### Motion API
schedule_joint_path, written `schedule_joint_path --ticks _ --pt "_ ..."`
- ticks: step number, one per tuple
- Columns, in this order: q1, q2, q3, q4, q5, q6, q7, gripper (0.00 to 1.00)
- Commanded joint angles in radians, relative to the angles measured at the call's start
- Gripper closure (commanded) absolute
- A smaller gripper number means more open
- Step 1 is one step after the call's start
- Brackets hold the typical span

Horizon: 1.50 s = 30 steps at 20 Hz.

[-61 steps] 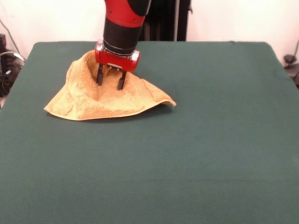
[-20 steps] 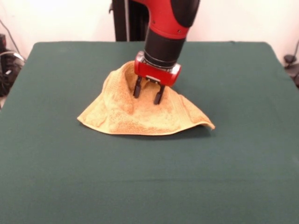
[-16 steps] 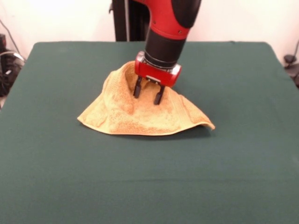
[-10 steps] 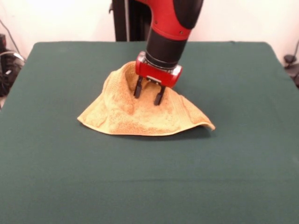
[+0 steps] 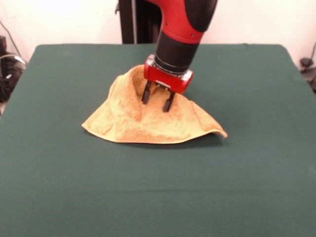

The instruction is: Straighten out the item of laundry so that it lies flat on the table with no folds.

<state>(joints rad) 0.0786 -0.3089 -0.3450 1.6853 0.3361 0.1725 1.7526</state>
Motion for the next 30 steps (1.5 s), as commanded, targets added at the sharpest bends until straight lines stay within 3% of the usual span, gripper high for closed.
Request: schedule_joint_path --ticks 1,11,16,19,25,30 --pt "0.055 0.092 0.129 -0.104 0.111 0.04 0.272 0.0" --pt "0.079 -0.016 0.122 -0.063 0.104 0.226 0.245 0.0" --pt "0.04 -0.114 0.176 0.056 0.083 0.184 0.211 0.0" --pt "0.048 -0.141 0.18 0.08 0.115 0.198 0.258 0.0" --pt "0.106 -0.117 0.14 0.032 0.164 0.237 0.336 0.0" --pt "0.115 -0.075 0.139 0.026 0.181 0.159 0.304 0.0"
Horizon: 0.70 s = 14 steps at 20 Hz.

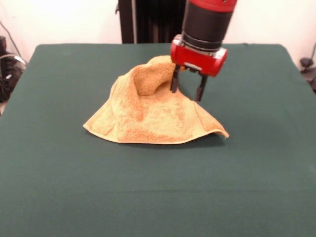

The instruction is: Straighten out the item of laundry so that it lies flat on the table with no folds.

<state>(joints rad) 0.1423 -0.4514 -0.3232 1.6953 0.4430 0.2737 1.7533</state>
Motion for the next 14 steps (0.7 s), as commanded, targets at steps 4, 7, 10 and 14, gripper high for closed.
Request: schedule_joint_path --ticks 4,7,10,14 --pt "-0.013 0.046 0.172 0.111 0.042 -0.036 0.236 0.0" --pt "-0.097 0.037 0.227 0.182 -0.012 -0.109 0.181 0.0" --pt "-0.176 0.043 0.269 0.216 -0.066 -0.148 0.129 0.0" --pt "-0.259 0.065 0.297 0.219 -0.142 -0.173 0.089 0.0"
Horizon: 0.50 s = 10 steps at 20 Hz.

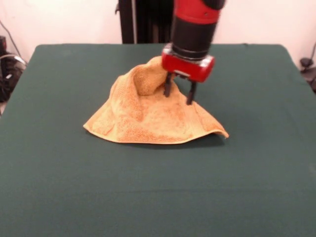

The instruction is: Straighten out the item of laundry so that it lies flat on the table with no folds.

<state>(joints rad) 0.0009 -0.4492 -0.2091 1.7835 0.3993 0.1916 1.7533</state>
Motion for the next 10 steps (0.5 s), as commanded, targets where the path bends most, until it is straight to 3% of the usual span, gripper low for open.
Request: schedule_joint_path --ticks 1,10 --pt "-0.139 0.069 0.189 0.129 -0.115 -0.092 0.085 0.0" --pt "-0.242 0.05 0.212 0.142 -0.19 -0.01 0.105 0.0"
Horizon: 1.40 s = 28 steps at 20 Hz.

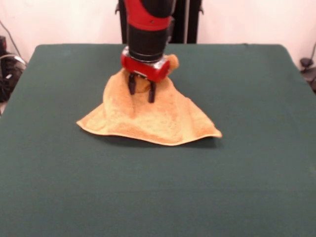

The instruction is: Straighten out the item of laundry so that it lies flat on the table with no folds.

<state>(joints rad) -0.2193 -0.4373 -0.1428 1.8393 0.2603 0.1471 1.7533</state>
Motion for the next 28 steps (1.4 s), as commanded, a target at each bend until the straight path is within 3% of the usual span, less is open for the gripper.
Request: schedule_joint_path --ticks 1,11,17,21,28 --pt "-0.023 0.037 0.146 0.085 -0.055 0.039 0.107 0.0" --pt "-0.042 0.04 0.172 0.077 -0.088 0.027 0.119 0.0" --pt "-0.116 -0.01 0.222 0.161 -0.223 -0.053 0.059 0.0" --pt "-0.26 -0.023 0.277 0.25 -0.369 -0.138 0.032 0.0" --pt "-0.475 -0.065 0.355 0.298 -0.58 -0.067 -0.042 0.0"
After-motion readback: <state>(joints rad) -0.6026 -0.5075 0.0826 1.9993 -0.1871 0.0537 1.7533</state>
